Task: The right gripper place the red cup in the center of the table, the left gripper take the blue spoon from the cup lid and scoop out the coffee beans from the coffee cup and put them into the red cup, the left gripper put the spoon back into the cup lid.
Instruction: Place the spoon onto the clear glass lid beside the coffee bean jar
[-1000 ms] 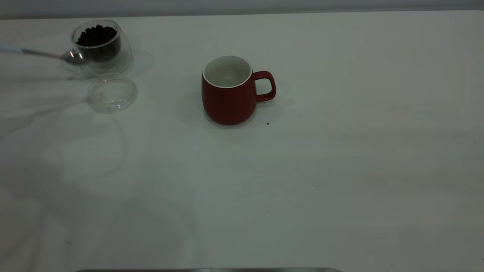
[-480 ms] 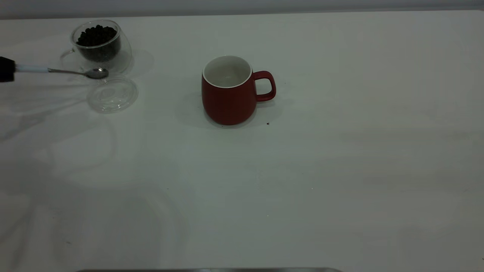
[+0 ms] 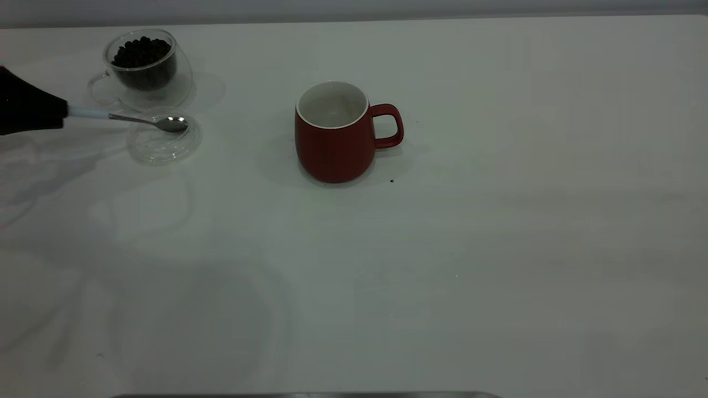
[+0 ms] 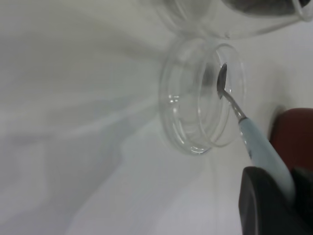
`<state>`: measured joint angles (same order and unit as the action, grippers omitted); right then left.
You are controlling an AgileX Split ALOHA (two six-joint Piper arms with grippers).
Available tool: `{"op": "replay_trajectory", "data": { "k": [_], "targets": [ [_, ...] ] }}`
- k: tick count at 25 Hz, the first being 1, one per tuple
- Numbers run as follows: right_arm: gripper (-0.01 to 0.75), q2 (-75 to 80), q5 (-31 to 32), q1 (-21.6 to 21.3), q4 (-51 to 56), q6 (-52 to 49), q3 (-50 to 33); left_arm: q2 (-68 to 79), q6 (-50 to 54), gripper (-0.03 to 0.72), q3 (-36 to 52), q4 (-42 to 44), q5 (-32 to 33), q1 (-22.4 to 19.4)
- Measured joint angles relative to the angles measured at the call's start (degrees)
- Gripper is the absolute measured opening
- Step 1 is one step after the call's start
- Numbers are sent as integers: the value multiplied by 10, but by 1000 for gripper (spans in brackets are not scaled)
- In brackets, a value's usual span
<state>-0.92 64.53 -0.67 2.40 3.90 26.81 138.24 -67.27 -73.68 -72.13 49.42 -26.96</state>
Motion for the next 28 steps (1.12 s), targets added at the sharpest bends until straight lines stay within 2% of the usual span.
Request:
{"op": "replay_trajectory", "data": {
  "k": [4,23,28],
  "targets": [
    [242,0,0,0,0,0,0,0,0,123,0,0,-7,14],
    [242,0,0,0,0,1,0,59,7,123,0,-10,8,15],
    [242,0,0,0,0,1,0,69,8,143,0,-13,10,15]
  ]
}}
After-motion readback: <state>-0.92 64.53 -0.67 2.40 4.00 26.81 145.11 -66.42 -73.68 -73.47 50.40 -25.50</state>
